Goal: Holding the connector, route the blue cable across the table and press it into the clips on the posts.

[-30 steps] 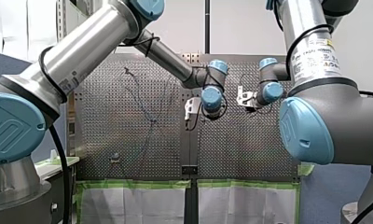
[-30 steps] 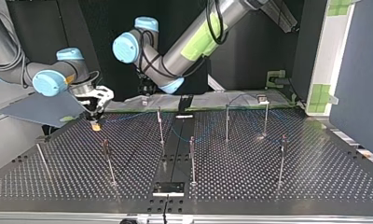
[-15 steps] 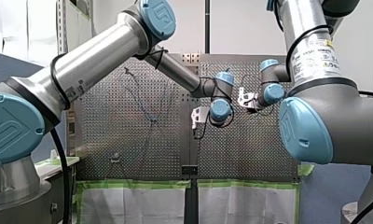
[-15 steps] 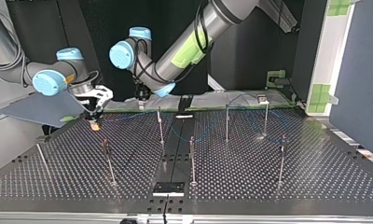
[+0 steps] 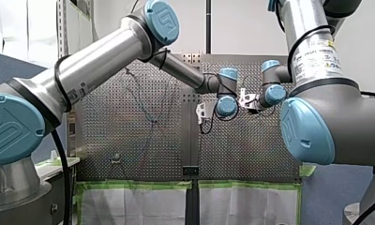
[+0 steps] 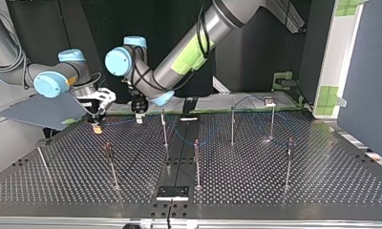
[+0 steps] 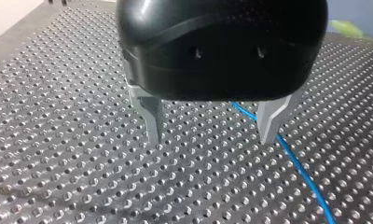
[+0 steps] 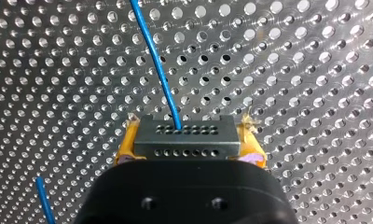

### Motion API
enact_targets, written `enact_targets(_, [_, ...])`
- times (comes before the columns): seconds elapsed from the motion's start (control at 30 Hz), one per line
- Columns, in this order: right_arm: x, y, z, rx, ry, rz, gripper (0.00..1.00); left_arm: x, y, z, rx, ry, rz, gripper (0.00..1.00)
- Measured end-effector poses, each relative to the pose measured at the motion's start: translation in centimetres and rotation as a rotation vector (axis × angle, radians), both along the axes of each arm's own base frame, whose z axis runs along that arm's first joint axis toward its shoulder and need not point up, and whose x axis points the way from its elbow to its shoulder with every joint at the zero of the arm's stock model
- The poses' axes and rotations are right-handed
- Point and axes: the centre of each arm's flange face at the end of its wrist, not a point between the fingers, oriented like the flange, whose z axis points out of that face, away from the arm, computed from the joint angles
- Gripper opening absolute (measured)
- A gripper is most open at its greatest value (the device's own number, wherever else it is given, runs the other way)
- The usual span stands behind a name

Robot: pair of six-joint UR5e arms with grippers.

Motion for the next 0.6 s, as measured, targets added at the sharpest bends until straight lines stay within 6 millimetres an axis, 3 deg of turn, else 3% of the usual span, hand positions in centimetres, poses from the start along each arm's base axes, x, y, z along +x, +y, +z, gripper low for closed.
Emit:
enact_targets(0.3, [-0.2,-0.2,0.1,-0.007,-0.004,-0.003,0.0,0.5,-1.6,-2.3,-0.001,0.027,-0.017,1.0])
enact_targets(0.6, [-0.2,-0.2,0.1,-0.008,-0.004,-0.002,0.0,2.7,-2.0,-0.8,-0.049,-0.015,0.009,1.0])
